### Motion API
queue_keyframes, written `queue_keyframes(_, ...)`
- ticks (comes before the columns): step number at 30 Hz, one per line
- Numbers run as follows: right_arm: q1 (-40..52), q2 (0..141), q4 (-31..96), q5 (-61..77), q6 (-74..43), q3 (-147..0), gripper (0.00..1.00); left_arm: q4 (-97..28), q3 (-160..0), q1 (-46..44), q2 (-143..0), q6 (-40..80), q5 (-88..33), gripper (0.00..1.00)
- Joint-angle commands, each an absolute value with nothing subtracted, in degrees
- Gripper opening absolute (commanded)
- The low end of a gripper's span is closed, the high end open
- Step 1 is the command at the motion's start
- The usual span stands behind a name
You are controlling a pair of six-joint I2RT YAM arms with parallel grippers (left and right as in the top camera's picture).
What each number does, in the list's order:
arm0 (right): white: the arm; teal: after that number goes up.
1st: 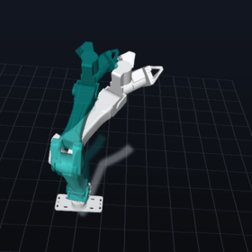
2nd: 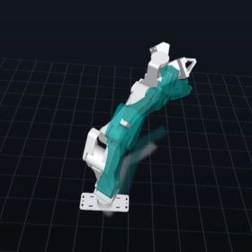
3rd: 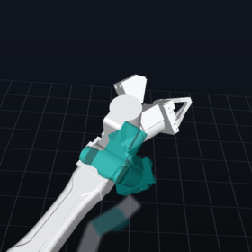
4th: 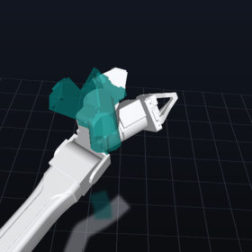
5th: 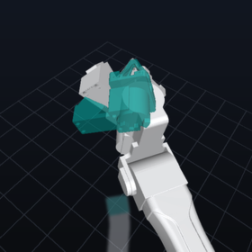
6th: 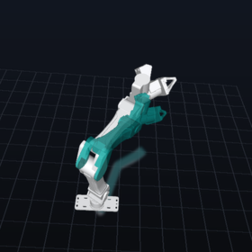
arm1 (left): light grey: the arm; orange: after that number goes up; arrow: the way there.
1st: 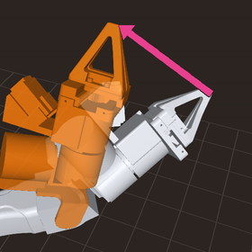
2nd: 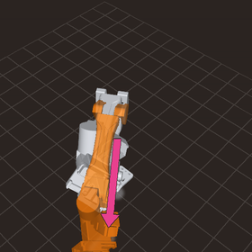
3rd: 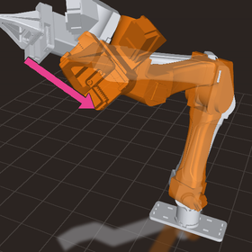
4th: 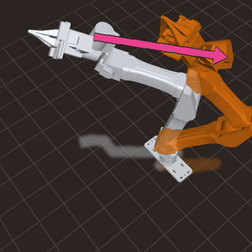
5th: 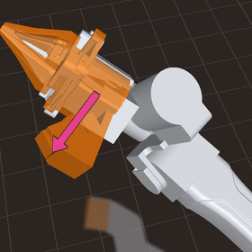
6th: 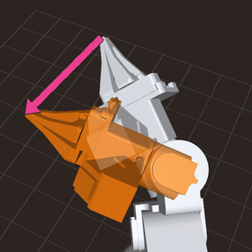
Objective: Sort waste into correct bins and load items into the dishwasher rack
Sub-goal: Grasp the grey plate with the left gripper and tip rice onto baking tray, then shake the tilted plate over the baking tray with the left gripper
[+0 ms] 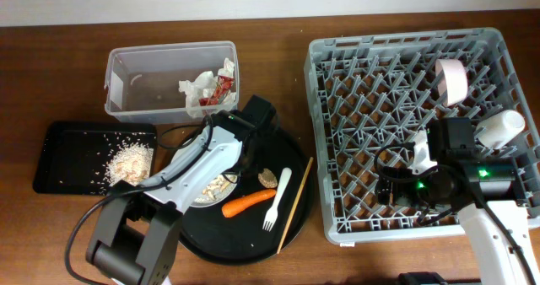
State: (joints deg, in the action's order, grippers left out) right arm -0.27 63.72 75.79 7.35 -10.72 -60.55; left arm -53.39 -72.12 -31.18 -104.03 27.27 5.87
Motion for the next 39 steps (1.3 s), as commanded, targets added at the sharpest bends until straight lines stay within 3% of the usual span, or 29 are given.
queue_keyframes(1, -0.1, 63.8, 75.8, 6.4, -11.2, -60.3, 0.98, -55.7, -71.4, -31.0, -102.2, 26.9, 9.7, 0.01)
queue_keyframes(16, -0.1, 63.8, 75.7, 6.4, -11.2, -60.3, 0.98, -65.8, -81.6, -30.7, -98.6, 22.2, 18.5, 0.01)
queue_keyframes(21, -0.1, 63.8, 75.6, 6.4, -11.2, -60.3, 0.98, -65.3, -81.6, -20.5, -98.6, 17.5, 15.9, 0.01)
queue_keyframes(32, -0.1, 63.8, 75.7, 6.4, -11.2, -60.3, 0.98, -62.2, -81.6, 6.3, -96.0, 2.9, -14.7, 0.00)
queue_keyframes(39, -0.1, 63.8, 75.8, 6.4, -11.2, -60.3, 0.98, -61.6, -81.6, 24.1, -95.4, -6.9, -42.7, 0.01)
